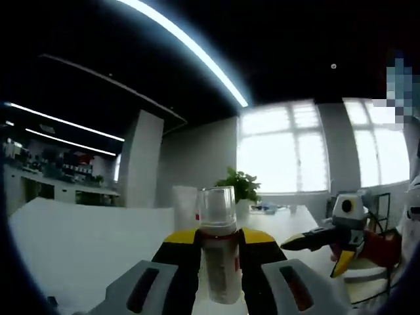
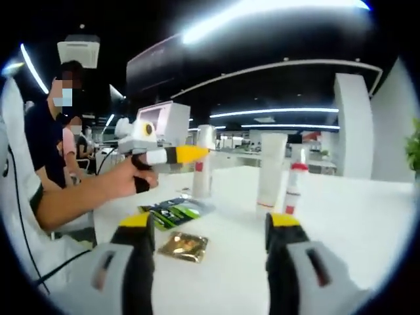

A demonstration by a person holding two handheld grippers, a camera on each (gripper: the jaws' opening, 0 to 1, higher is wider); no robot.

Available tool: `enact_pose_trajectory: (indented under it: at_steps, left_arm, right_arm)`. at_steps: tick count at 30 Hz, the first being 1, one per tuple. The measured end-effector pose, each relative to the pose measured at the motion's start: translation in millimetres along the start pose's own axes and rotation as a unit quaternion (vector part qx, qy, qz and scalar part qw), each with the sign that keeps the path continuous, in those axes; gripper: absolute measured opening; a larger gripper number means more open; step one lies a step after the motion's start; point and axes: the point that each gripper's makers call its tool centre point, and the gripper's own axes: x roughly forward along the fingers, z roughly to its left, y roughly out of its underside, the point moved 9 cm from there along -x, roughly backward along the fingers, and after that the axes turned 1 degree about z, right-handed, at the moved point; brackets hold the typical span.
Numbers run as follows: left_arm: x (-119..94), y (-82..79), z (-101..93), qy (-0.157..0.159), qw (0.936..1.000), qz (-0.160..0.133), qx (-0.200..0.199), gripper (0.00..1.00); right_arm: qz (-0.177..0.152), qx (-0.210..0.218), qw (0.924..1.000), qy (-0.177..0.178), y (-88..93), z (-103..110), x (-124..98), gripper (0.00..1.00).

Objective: Arrange the skincare products in the storage area until every visible bottle or jar stands upright without overlapping.

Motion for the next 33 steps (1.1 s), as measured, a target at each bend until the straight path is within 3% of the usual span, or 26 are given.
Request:
enact_pose_trajectory:
  at_steps: [6, 10, 14, 24, 29, 33]
  left_arm:
    - [12, -1.2, 3.8, 0.007, 0.9999, 0.010, 0.010, 0.22]
    - [24, 0.4, 9.2, 0.008, 0.9996, 0.015, 0.021, 0.22]
    - [34, 0.0, 18.9, 0.005, 0.9999, 0.004, 0.014, 0.22]
    - [60, 0.0, 24.5, 0.019, 0.9997, -0.006, 0.009, 0.22]
    - [71, 6.8, 20.0, 0.027, 0.9994, 0.005, 0.019, 0.22]
    - [79, 12.2, 19.6, 0.044, 0.9989, -0.009, 0.014, 0.22]
  right_arm:
    - [-0.011, 0.025, 0.9996, 0.012, 13.7, -3, -12, 0.72]
    - [-0.020, 0.010, 0.9995, 0.023, 14.2, -4, -17, 0.79]
    - [-0.024, -0.017, 0.9983, 0.049, 14.5, -8, -23, 0.90]
    - [-0.038, -0.002, 0.9969, 0.069, 19.1, -12, -32, 1.00]
    - [-0.048, -0.015, 0.9956, 0.079, 18.6, -13, -37, 1.00]
    - [-0.041, -0.017, 0.9956, 0.082, 21.4, -15, -40, 1.00]
